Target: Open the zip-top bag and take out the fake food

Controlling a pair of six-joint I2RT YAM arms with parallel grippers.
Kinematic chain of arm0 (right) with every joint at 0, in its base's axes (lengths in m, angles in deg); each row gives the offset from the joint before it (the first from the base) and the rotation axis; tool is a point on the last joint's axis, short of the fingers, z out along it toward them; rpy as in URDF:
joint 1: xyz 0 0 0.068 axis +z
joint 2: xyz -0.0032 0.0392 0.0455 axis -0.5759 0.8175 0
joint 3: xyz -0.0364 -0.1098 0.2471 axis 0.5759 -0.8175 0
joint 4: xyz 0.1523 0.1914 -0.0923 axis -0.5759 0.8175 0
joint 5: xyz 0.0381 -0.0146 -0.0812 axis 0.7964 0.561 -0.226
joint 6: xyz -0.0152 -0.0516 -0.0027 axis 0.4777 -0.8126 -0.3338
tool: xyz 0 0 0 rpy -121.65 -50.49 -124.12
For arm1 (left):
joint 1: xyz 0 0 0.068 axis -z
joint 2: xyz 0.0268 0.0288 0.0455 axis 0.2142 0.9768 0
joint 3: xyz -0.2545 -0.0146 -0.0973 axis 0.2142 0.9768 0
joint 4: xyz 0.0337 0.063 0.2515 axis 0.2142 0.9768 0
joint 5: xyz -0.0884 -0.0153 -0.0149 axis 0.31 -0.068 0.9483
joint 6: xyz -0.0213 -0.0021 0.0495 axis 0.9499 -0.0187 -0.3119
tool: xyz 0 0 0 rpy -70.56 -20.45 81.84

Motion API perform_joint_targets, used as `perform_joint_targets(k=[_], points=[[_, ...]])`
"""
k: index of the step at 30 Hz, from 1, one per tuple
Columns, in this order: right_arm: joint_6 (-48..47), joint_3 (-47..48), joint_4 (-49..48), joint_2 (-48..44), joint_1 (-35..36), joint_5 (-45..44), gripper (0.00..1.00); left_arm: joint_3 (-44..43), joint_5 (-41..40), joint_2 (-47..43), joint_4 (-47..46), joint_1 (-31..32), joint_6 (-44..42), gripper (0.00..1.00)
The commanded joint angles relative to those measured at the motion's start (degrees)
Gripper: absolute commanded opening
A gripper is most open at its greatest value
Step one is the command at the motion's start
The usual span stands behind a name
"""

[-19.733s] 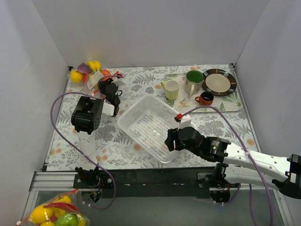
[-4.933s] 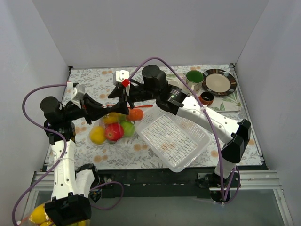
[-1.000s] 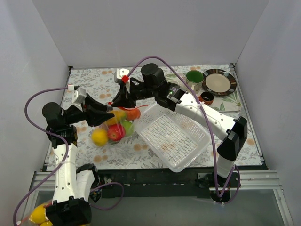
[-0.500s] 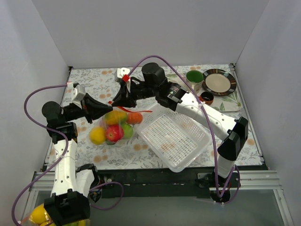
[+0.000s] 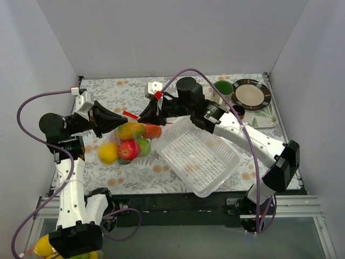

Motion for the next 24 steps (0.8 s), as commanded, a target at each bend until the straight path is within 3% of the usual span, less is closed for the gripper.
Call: perform_joint_targets(k=[1, 6, 11, 16, 22, 24], points=[[-1.6, -5.9, 4.3, -1.2, -4.2, -3.9, 0.01, -4.7, 15.8, -1.1, -3.1, 0.1, 2.6, 0.00], [-1.7, -12.4, 3.2, -3.4, -7.7, -4.6, 0.01, -4.2, 15.7, 1.1, -9.4, -0.8, 5.4, 0.00], [-2.7, -17.7, 2.2, -6.2, -9.2, -7.5, 0.01, -2.7, 15.7, 4.7, -14.1, -8.6, 5.4, 0.00], [-3.0, -22.7, 0.9, -8.4, -10.0, -8.7, 0.01, -4.5, 15.8, 8.4, -14.5, -14.9, 3.4, 0.00], [-1.3, -23.1, -1.1, -7.5, -10.1, -7.9, 0.01, -3.8, 15.7, 10.1, -15.0, -16.7, 0.8, 0.00], [0.0, -21.4, -2.6, -5.7, -10.1, -7.5, 0.01, -3.1, 15.8, 10.3, -11.1, -16.7, -2.7, 0.00]])
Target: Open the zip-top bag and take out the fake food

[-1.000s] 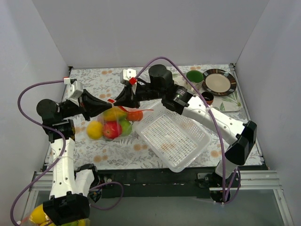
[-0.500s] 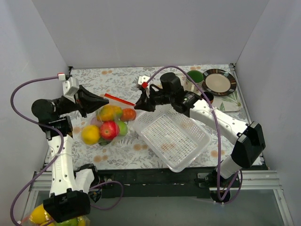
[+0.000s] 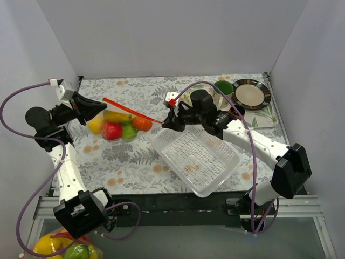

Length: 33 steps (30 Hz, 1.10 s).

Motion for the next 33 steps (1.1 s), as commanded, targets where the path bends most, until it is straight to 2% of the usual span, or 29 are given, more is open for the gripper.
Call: perform_joint_targets(k=[1, 2, 4, 9, 10, 11, 12, 13, 15, 17, 18, 19, 20, 21, 22, 24, 25, 28, 33], points=[[3.2, 1.9, -1.8, 2.1, -0.7, -1.1, 0.01, -1.1, 14.4, -0.9, 3.5, -1.1, -11.6, 0.00], [4.3, 3.8, -2.4, 2.9, -0.6, -2.0, 0.01, -0.8, 14.3, -0.9, 8.8, -1.1, -14.7, 0.00], [7.0, 6.4, -3.9, 6.1, -0.2, -3.8, 0.01, -0.2, 13.0, 0.3, 9.5, -1.1, -17.8, 0.00], [8.5, 14.4, -5.8, 12.9, 1.3, -7.9, 0.18, -2.6, 7.8, 7.6, 10.0, -2.0, -19.1, 0.00], [8.6, 15.2, -5.0, 13.3, 2.0, -9.2, 0.21, -3.3, 7.6, 8.4, 14.0, -2.0, -20.3, 0.00], [8.4, 15.3, -5.0, 13.6, 2.5, -10.2, 0.28, -3.7, 7.8, 8.7, 17.1, -2.1, -25.6, 0.00], [8.2, 14.6, -5.1, 13.2, 2.9, -11.0, 0.30, -3.7, 7.7, 8.5, 20.6, -2.2, -28.8, 0.00], [7.9, 13.5, -6.2, 12.6, 3.7, -12.8, 0.35, -3.1, 7.6, 7.7, 27.7, -2.3, -33.0, 0.00], [7.5, 10.4, -7.5, 10.7, 4.5, -15.0, 0.39, -1.6, 4.6, 6.4, 33.8, -2.8, -43.5, 0.00], [7.7, 8.7, -9.0, 9.3, 4.9, -17.6, 0.42, -0.5, 0.1, 5.0, 46.7, -2.8, -52.6, 0.00], [8.0, 7.7, -9.3, 8.1, 5.4, -18.6, 0.43, -0.5, -1.1, 5.0, 51.2, -2.8, -63.6, 0.00], [8.3, 6.2, -9.9, 7.4, 5.6, -20.4, 0.43, -1.3, -2.2, 5.6, 60.7, -2.9, -68.5, 0.00], [8.4, 5.2, -10.9, 6.7, 6.0, -21.2, 0.45, -1.9, -3.0, 6.2, 66.0, -2.9, -74.5, 0.00], [8.9, 4.5, -11.5, 5.6, 6.8, -21.9, 0.45, -2.9, -4.6, 6.9, 72.6, -2.8, -87.3, 0.00], [8.9, 3.5, -12.0, 5.1, 7.2, -22.5, 0.46, -4.3, -5.6, 8.1, 90.5, -2.8, -98.1, 0.00], [9.0, 3.4, -12.5, 4.7, 8.7, -23.4, 0.47, -6.9, -10.4, 12.8, 110.1, -2.2, -117.9, 0.00], [9.1, 3.7, -12.5, 4.9, 9.2, -24.5, 0.47, -6.4, -13.3, 13.5, 114.4, -1.2, -118.7, 0.00], [10.2, 6.2, -11.7, 7.0, 10.4, -26.2, 0.47, -2.7, -21.3, 12.4, 114.5, 0.3, -117.9, 0.00], [13.6, 10.5, -10.3, 11.9, 10.3, -26.2, 0.47, 3.8, -26.0, 2.9, 114.5, 1.0, -121.9, 0.00]])
